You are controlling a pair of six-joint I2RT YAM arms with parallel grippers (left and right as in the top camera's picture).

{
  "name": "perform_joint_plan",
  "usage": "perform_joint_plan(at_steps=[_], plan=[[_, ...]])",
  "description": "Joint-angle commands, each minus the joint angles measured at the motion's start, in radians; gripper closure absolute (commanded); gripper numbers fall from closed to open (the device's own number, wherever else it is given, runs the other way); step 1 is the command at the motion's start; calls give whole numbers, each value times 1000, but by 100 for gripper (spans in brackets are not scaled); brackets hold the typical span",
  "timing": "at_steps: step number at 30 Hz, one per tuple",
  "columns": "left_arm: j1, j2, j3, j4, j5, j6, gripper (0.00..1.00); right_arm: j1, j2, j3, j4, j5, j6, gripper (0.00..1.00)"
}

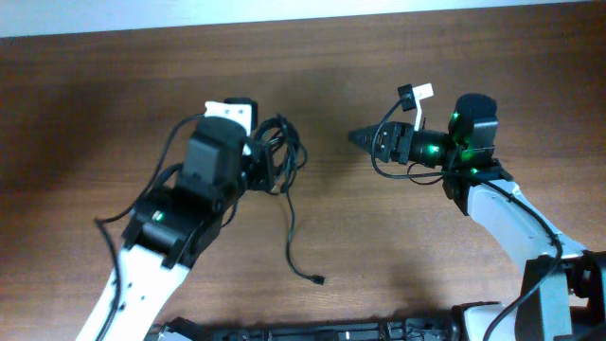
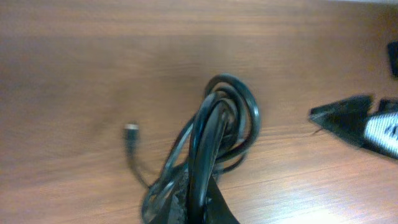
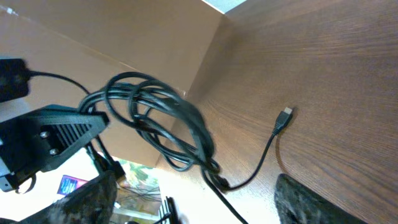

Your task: Untangle cables

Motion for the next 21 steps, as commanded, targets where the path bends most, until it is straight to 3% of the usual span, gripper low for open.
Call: perform_joint_plan(at_steps=[1,3,6,7,9,10,11,12,13,16,18,21], plan=[[3,121,31,35,100,-206,100,0,7,-5,-2,-20,-21,10],[22,206,31,35,106,-339,100,0,7,-5,-35,-19,-72,1],[116,329,31,47,361,-636,100,0,7,-5,-188,66,-153,1],[148,359,31,47,417,-647,95,0,7,-5,-240,107,-180,1],[222,430,31,6,339,-552,86,0,7,-5,-330,171,-233,1],[245,450,31,-18,271,-505,79,0,7,-5,-354,190,-246,1],[274,473,31,-59,163,-448,61,0,7,-5,-381,216,-252,1],[296,486,31,-83,95,-407,32,0,7,-5,-403,248,-253,2],[318,491,31,-98,72,-352,22,1,7,-5,-422,274,-253,1],[335,491,31,-100,121,-224,22,2,7,-5,-498,375,-256,1],[313,492,31,-99,174,-201,22,2,7,-5,-529,423,-256,1],[248,514,31,-65,153,-198,36,2,7,-5,-531,424,-256,2]])
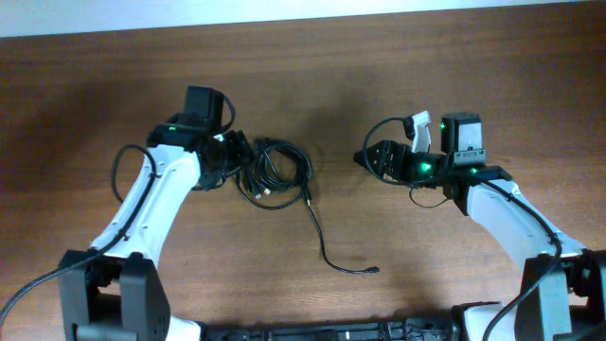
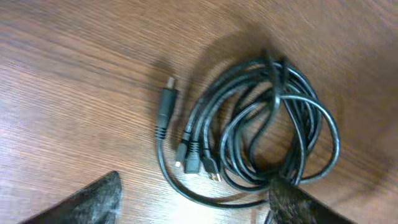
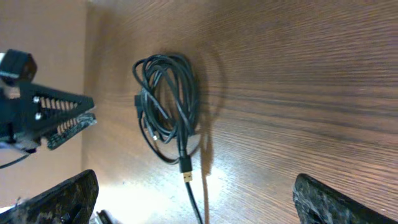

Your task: Untangle cables

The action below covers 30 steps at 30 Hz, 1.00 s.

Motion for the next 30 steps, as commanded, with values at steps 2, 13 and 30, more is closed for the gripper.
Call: perform_joint_plan(at_steps=[2,13,30], plan=[[-92,71,18,77,-55,112,43,2,2,-3,0,35,-19,1],[-137,267,18,252,-98,289,59,2,2,-3,0,52,-18,1],[-143,95,27,115,52,289,100,2,2,-3,0,80,-18,1]])
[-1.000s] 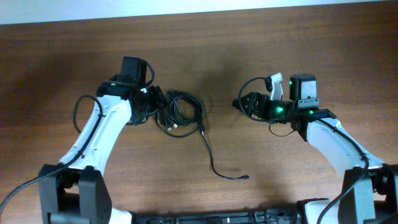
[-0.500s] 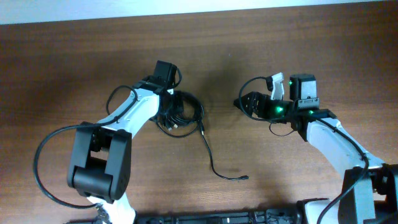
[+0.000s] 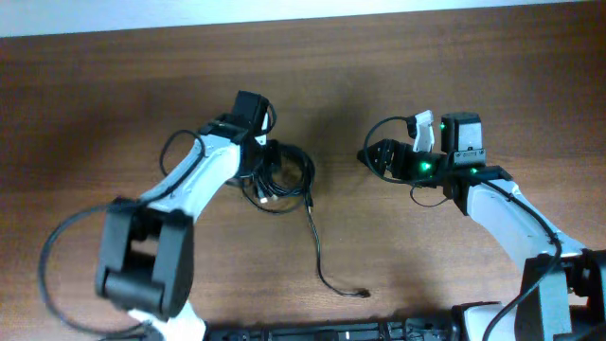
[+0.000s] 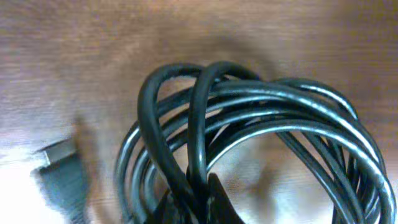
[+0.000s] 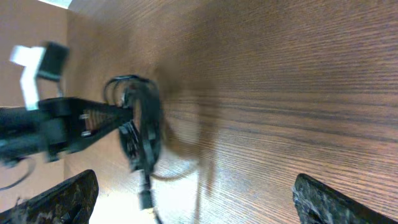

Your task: Untangle cables

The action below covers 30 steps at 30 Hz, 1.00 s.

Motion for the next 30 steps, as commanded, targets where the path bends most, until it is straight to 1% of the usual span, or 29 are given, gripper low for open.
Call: perform_joint_plan(at_steps=[1,3,5,9,12,16,20,21,23,28,30], plan=[[-4,-121,10,-71,18,8,100,2,2,-3,0,12,-18,1],[-4,-129,10,-101,-28,8,100,2,2,-3,0,12,-18,1],[-4,-129,10,-111,-27,8,100,2,2,-3,0,12,-18,1],[-4,-134,10,-113,23,9,100,2,2,-3,0,12,-18,1],[-4,-160,10,-142,25,62,100,2,2,-3,0,12,-18,2],[-4,-185,10,-149,25,76,100,2,2,-3,0,12,-18,2],[-4,-188,10,-161,26,183,100,2,2,-3,0,12,-18,1],[-4,-194,10,-167,26,185,100,2,2,-3,0,12,-18,1],[-2,-251,10,-204,29,185,100,2,2,-3,1,12,-18,1],[9,-512,10,-312,24,185,100,2,2,-3,1,12,-17,1],[9,-555,10,-329,16,185,100,2,2,-3,-6,-14,-6,2]])
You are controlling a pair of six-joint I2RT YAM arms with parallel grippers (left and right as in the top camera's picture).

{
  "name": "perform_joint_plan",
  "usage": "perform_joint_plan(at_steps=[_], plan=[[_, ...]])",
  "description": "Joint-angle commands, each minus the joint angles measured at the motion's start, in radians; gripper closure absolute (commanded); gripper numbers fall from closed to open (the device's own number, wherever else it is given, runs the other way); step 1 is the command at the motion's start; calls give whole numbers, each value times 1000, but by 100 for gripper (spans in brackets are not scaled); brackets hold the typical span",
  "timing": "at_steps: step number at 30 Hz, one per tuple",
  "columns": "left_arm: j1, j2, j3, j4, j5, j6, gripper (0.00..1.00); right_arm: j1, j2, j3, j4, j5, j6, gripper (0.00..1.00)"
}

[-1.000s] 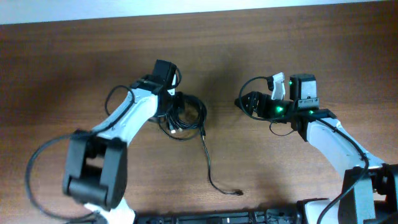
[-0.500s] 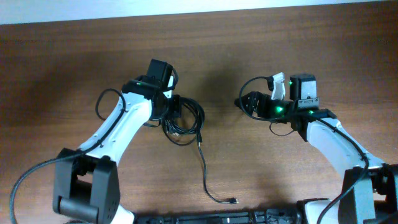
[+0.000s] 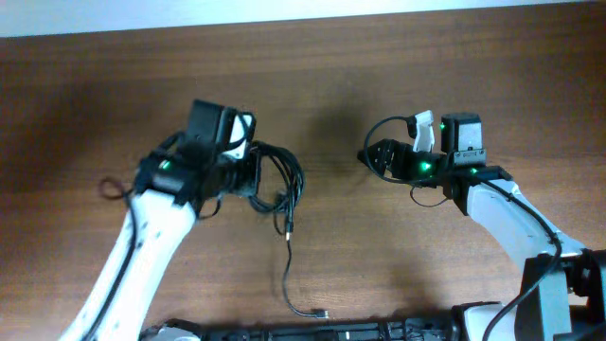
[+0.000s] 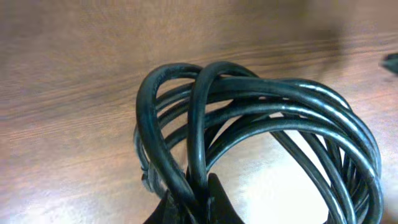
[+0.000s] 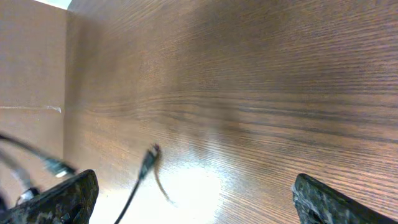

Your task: Untangle cables

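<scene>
A bundle of black cables [image 3: 284, 176] is coiled in several loops, and my left gripper [image 3: 250, 176] is shut on it at the loops' left side. In the left wrist view the loops [image 4: 261, 118] fan out above the closed left gripper [image 4: 198, 202] and seem raised off the wood. One loose tail [image 3: 287, 270] hangs down, its plug [image 3: 322, 314] near the table's front edge. My right gripper [image 3: 365, 156] stands open to the right of the bundle, holding nothing. Its view shows a blurred cable end [image 5: 149, 163] between its wide-apart fingers [image 5: 62, 199].
The brown wooden table [image 3: 426, 57] carries only the cables and both arms. A pale wall strip [image 3: 284, 9] borders its far edge. The right arm's own wiring [image 3: 393, 128] loops above its wrist.
My left arm has changed pose and the bundle, still gripped, sits slightly lower and more raised. The tail's plug has shifted left toward the front edge. The right arm has not moved.
First my left gripper held the bundle up toward the open right gripper. Then the bundle lay on the table with the left gripper open beside it. After that the left gripper was shut on the loops again, and now it holds them raised with the tail dangling.
</scene>
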Motion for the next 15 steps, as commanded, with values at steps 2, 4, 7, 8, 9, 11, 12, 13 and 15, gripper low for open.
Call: perform_joint_plan(at_steps=[2,4,7,8,9,11,12,13,15], plan=[[6,-109,10,-27,-51,10,100,2,2,-3,-34,-283,-7,1],[6,-107,10,-18,-105,-69,100,6,2,-3,-105,-430,-20,1],[6,-95,9,-2,-117,-200,100,64,2,-3,-186,-528,-91,1],[6,-90,9,2,-117,-213,100,90,2,-3,-179,-559,-124,2],[6,-83,8,6,-117,-228,100,143,2,-3,-167,-578,-172,3],[6,-72,8,6,-116,-248,100,264,2,-3,-98,-575,-251,4],[6,-68,8,8,-116,-248,100,312,2,-3,-27,-568,-250,9],[6,-64,8,9,-116,-248,100,382,2,-3,106,-553,-250,9],[6,-62,8,9,-113,-248,100,453,2,-3,300,-402,-250,22]])
